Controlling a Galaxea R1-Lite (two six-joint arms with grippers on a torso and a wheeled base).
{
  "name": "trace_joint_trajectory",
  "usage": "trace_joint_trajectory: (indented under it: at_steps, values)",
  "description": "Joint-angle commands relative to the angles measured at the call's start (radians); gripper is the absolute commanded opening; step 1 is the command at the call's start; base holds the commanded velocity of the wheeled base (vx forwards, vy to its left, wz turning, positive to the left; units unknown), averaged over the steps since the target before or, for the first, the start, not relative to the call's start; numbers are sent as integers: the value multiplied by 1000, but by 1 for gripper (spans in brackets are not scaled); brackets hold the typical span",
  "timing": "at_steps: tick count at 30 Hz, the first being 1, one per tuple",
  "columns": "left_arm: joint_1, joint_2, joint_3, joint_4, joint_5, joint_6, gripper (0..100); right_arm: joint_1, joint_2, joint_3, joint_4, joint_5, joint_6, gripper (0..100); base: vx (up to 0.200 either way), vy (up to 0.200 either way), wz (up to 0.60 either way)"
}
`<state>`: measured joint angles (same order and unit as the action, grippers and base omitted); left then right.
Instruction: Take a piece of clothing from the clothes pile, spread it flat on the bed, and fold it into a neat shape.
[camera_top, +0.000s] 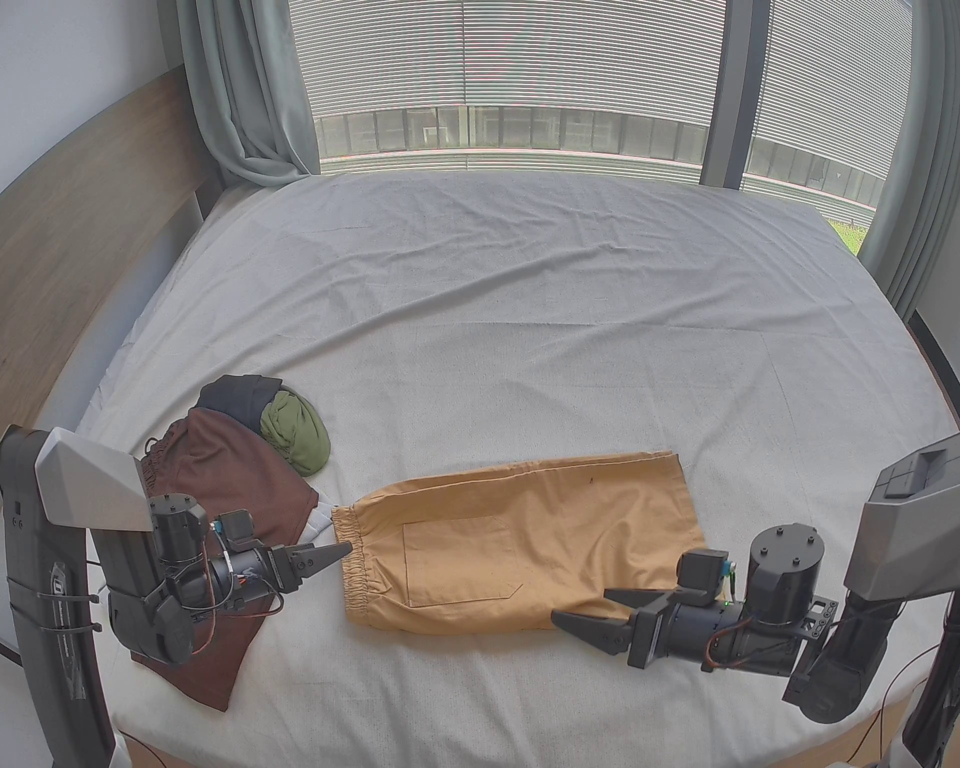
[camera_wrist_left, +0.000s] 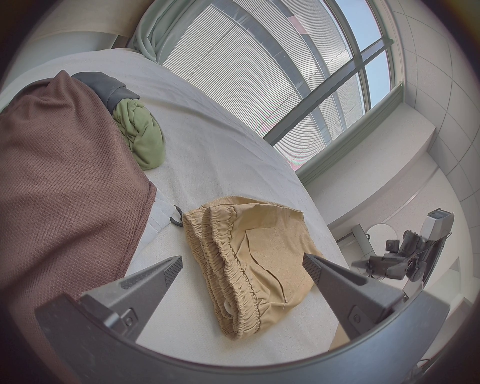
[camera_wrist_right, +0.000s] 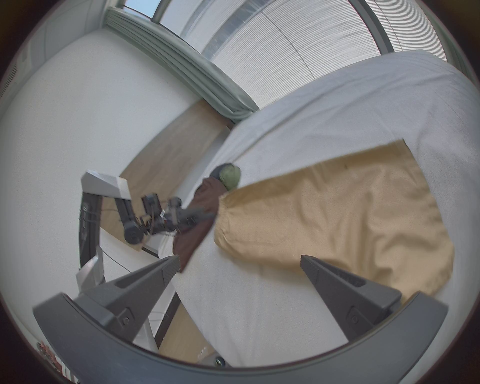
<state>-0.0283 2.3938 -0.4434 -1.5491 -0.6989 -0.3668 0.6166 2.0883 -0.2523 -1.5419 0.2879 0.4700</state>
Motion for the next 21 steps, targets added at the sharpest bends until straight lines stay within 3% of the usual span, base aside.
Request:
trace_joint_trajectory:
  at_steps: [1,7,12,21]
  values:
    - [1,5,3,0,1,-1,100,-40,-73,-61,0,27,2,100,0,0,0]
    - [1,11,3,-2,1,-1,100,-97,-97,-88,0,74,38,100,0,0,0]
    - [4,24,-3,-2,1,-1,100,-213,-100,-110,0,120,39,100,0,0,0]
    - [-2,93,-34,-2,9,0,100,-227,-91,-104,0,131,39,100,0,0,0]
